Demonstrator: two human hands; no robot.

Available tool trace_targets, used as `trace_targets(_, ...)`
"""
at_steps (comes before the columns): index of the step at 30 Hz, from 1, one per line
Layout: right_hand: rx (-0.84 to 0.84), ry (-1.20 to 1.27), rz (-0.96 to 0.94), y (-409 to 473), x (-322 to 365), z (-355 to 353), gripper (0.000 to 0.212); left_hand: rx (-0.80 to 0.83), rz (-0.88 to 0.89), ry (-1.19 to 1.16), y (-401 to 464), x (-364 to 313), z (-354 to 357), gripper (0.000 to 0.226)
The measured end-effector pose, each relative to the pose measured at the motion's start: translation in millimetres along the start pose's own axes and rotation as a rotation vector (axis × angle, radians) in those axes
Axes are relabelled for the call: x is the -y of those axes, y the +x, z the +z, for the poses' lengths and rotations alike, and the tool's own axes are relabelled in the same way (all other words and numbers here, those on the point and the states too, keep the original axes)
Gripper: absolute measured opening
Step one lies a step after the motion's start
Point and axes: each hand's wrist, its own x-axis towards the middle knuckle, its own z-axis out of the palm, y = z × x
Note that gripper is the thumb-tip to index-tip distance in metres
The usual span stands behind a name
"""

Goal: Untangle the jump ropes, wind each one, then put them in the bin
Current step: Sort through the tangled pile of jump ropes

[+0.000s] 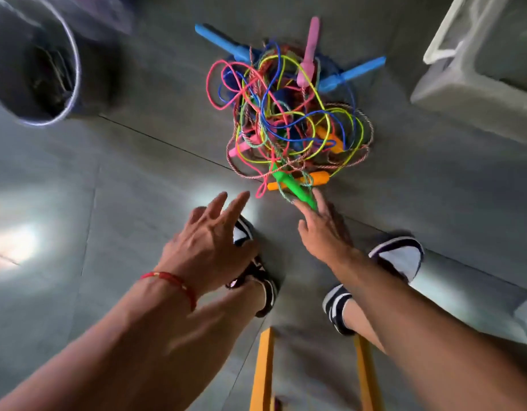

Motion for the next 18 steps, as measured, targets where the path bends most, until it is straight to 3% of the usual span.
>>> trace_targets(3,-0.189,-0.021,-0.109,25,-11,33,0.034,-0.134,-0.063,0.210,10,6,-4,0.079)
trace_targets(5,-0.267,-0.013,-0.166,29,-14,40,0.030,-0.135,-0.037,0.286,5,10,0,0.083)
trace_targets(9,-0.337,0.217,-0.044,12,-5,45,0.033,-0.215,0.018,0.333,-5,10,-2,0.081)
trace_targets(11,-0.192,0.557,0.139,-8,8,45,0.034,-0.227,0.055,0.325,-14,4,-3,0.083)
trace_targets(13,0.074,0.964,0.270,-36,23,38,0.024,-0.181,0.064,0.291,-23,1,2,0.083)
trace_targets(15,0.183,1.128,0.261,-74,36,28,0.023,-0.145,0.053,0.202,-31,-1,7,0.075)
trace_targets(18,0.245,1.131,0.135,-147,55,8,0.025,-0.127,0.106,-0.174,-55,-11,29,0.022)
